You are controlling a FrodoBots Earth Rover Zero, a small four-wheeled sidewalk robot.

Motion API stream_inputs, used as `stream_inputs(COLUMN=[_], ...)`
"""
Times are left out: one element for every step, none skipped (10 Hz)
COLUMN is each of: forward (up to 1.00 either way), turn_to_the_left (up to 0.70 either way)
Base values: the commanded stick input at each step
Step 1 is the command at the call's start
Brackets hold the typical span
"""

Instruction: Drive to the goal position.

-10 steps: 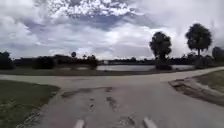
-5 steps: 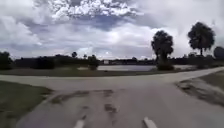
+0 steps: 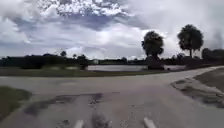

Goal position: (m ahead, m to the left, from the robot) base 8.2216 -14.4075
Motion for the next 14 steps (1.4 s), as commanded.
stream_inputs(forward=[0.70, 0.70, 0.70, 0.70, 0.70, 0.70, 0.70, 0.70, 0.70, 0.70, 0.70, 0.70, 0.70, 0.70], turn_to_the_left=[0.00, 0.00, -0.02, -0.07, -0.19, -0.35, -0.35, -0.35, -0.35, -0.20, 0.00, 0.00, 0.00, 0.00])
